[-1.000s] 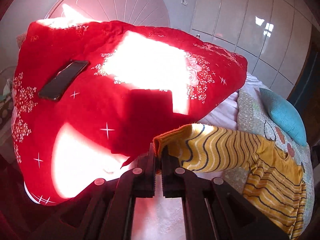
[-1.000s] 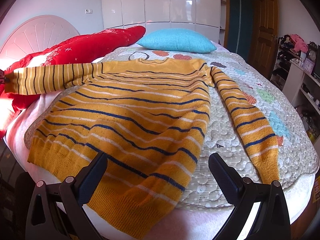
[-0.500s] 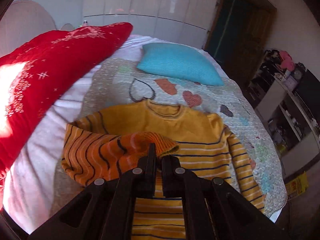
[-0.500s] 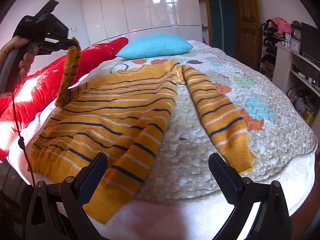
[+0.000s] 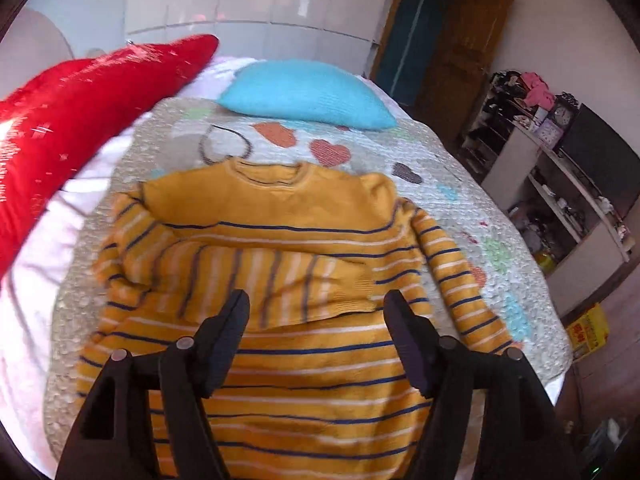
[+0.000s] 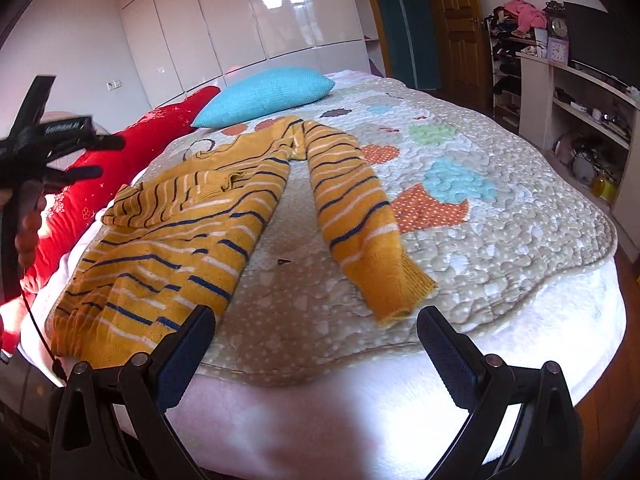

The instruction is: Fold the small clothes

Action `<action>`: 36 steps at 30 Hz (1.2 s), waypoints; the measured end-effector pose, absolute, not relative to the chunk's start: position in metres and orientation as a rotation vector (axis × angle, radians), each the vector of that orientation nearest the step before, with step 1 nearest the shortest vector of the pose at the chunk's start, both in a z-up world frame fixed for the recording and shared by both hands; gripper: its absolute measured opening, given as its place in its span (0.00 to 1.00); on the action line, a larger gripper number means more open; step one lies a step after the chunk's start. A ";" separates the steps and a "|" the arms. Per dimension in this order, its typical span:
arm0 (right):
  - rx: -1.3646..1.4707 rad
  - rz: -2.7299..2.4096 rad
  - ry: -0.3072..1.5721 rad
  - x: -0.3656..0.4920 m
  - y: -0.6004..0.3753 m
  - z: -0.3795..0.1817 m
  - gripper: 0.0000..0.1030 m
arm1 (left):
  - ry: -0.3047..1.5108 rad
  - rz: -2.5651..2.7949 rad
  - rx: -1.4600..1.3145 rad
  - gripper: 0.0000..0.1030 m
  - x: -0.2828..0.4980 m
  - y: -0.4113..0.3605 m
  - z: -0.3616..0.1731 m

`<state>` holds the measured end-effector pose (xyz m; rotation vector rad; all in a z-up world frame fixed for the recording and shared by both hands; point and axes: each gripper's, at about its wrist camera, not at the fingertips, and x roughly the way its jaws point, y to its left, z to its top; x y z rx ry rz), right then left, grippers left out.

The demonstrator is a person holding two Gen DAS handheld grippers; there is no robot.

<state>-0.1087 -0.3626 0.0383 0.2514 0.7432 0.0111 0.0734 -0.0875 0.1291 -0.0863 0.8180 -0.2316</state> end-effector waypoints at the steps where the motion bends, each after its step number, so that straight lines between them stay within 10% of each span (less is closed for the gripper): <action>1: 0.249 0.034 0.745 -0.102 -0.356 0.041 1.00 | 0.788 -0.170 -0.059 0.71 0.064 -0.070 0.127; 22: -0.027 0.267 0.993 0.196 -0.210 0.032 0.99 | 0.735 0.007 -0.358 0.78 0.043 0.066 0.002; 24: -0.060 0.302 1.026 0.200 -0.205 0.026 0.76 | 0.730 0.001 -0.378 0.79 0.041 0.068 0.002; 25: -0.064 0.330 1.048 0.201 -0.203 0.025 0.36 | 0.731 0.004 -0.385 0.79 0.041 0.070 0.002; 26: -0.061 0.348 1.069 0.200 -0.201 0.024 0.17 | 0.732 0.008 -0.388 0.79 0.041 0.070 0.001; 36: -0.191 0.039 1.011 0.228 -0.228 0.054 0.12 | 0.735 0.037 -0.391 0.79 0.038 0.072 0.001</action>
